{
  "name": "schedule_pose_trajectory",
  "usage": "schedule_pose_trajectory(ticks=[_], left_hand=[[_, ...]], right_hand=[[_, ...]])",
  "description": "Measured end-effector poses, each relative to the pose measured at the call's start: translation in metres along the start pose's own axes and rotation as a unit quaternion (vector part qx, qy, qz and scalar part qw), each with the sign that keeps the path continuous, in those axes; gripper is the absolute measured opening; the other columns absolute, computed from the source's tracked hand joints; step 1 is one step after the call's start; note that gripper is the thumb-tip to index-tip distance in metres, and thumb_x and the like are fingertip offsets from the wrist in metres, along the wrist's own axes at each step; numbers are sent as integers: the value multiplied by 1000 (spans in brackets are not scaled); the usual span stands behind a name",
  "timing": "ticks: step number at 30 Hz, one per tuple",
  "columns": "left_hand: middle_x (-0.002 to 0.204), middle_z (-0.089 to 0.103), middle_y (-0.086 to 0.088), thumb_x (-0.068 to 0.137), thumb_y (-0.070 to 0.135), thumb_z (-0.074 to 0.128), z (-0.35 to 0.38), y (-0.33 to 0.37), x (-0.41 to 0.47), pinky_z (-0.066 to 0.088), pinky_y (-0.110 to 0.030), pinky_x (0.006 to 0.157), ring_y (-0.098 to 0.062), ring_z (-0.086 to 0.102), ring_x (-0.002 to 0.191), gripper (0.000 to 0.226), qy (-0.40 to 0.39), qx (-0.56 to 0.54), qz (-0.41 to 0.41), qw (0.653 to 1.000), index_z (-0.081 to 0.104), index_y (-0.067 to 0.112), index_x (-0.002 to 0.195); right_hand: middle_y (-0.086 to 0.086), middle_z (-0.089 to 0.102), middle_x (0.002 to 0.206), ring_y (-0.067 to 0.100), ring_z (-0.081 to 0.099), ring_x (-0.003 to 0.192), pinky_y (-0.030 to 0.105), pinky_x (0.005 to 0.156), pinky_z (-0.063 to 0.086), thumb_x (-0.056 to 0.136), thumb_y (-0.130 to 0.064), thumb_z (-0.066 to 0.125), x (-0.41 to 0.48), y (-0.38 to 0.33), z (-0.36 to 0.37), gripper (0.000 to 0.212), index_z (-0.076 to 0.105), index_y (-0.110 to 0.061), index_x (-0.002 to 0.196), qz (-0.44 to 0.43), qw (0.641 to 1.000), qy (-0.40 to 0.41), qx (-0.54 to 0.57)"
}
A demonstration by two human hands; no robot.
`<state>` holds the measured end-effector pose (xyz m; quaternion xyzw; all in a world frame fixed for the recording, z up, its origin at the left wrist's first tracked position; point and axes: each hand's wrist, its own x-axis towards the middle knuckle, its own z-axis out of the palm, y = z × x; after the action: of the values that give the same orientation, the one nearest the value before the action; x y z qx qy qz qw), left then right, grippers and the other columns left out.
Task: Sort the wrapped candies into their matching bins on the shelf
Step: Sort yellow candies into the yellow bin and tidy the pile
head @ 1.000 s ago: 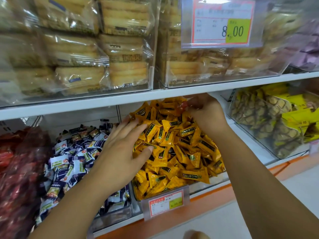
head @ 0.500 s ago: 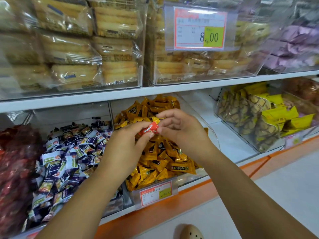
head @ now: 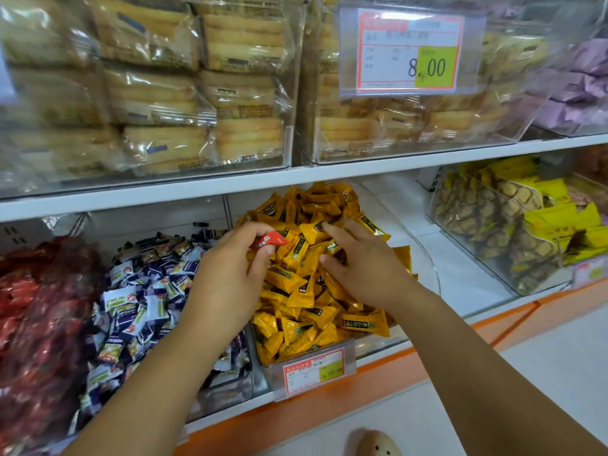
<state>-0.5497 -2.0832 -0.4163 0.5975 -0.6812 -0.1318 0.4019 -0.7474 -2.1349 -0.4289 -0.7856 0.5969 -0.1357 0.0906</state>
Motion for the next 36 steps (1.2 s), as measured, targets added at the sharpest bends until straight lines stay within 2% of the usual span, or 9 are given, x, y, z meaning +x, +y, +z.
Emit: schedule_pose_trajectory(ticks=[5,10,12,14,16,21,28,33,36], left_hand=[[88,65,16,95,29,53,-9,-6,2,43,-12,64,-3,59,77,15,52,-51,-28,997,59,35,107],[92,65,16,95,26,53,-12,-12,4,42,-9,64,0,60,78,14,60,-36,-24,997,59,32,107],[96,65,15,95,27,53,-13,-12,4,43,-12,70,0,60,86,16,53,-34,-23,998,60,30,110],[95,65,16,95,30,53,-15,-11,4,45,-16,72,-1,60,87,16,49,-31,-23,998,60,32,109],[94,64,20,94,30,54,-18,-12,3,44,-15,73,3,59,87,14,45,-43,-28,998,59,38,104],[96,62,22,92,31,56,-21,-14,0,40,-13,73,4,56,89,19,29,-22,-26,999,62,35,110],[96,58,24,92,31,57,-21,-11,-4,36,-10,69,8,50,90,18,0,-10,-11,1000,56,43,105],[98,62,13,92,35,55,-17,-12,-3,43,-22,69,0,54,84,18,-13,-10,-12,1000,57,43,108],[93,63,14,93,33,54,-16,-10,-1,35,-14,54,2,52,65,18,1,-20,-14,1000,58,36,110]], right_hand=[[-4,9,160,18,6,147,51,117,2,100,-42,33,4,-42,13,57,12,-30,152,-62,998,-20,-14],[-2,13,160,19,6,147,46,119,7,99,-38,38,8,-72,19,62,12,-21,152,-101,992,-43,54],[-1,31,153,20,24,141,46,116,20,99,-33,39,6,-78,11,50,29,-22,148,-115,980,-68,150],[2,52,136,7,53,104,29,90,45,100,-23,39,8,-72,-4,38,48,-24,138,-96,970,-35,221],[2,61,126,1,54,76,13,65,39,98,-9,40,15,-50,-20,39,59,-25,128,-30,977,41,208],[5,64,123,21,60,107,21,84,43,94,-3,46,32,5,-13,38,67,-24,118,111,982,77,134],[9,53,127,31,50,119,38,95,46,83,-7,57,54,13,9,49,55,-20,131,66,997,-19,42],[11,54,102,29,53,97,28,68,37,83,-9,61,46,12,9,19,59,-8,102,72,996,43,43],[2,52,86,21,49,81,30,60,34,86,-14,62,38,15,2,8,55,-9,85,81,989,71,100]])
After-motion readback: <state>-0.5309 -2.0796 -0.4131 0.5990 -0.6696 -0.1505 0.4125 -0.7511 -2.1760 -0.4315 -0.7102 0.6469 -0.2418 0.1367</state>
